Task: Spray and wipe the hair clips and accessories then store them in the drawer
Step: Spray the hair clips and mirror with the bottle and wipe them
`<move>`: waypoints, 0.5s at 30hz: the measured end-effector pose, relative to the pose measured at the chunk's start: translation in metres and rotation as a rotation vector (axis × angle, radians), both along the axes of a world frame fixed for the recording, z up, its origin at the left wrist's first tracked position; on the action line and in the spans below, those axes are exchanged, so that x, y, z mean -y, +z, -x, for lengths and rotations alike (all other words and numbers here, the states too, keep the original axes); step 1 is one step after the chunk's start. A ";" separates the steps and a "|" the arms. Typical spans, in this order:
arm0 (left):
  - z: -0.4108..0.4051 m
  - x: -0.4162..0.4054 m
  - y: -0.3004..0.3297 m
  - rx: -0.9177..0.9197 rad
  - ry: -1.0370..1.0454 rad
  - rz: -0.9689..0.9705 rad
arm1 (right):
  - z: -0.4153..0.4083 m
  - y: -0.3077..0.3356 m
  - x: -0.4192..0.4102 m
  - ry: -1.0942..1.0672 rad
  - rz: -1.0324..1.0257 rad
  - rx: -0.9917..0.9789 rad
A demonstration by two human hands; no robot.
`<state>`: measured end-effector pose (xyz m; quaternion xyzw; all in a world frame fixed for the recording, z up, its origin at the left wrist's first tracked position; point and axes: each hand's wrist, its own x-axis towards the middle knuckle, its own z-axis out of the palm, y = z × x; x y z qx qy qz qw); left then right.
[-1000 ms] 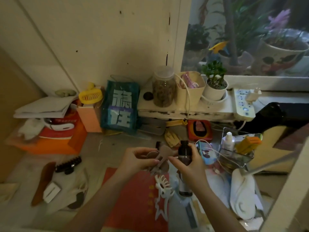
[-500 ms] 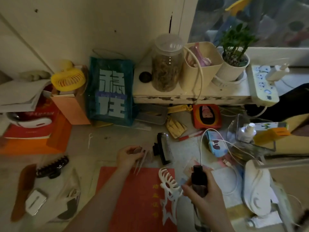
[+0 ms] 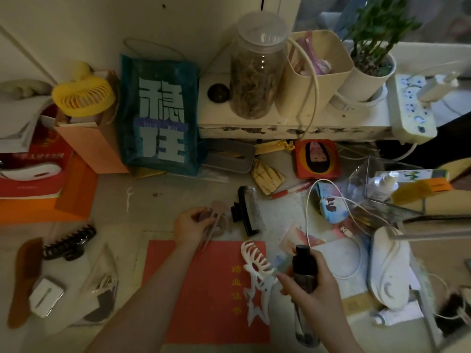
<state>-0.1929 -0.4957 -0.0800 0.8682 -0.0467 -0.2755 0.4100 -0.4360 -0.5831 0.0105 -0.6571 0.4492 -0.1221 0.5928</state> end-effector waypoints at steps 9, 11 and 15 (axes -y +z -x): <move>0.022 -0.012 0.018 0.163 -0.029 0.030 | 0.010 0.014 0.004 0.019 0.051 0.005; 0.040 -0.017 0.025 0.217 -0.068 0.044 | 0.014 0.017 0.004 0.017 0.046 0.021; 0.091 -0.027 0.035 0.227 -0.217 0.081 | 0.028 0.020 0.002 0.041 0.039 0.032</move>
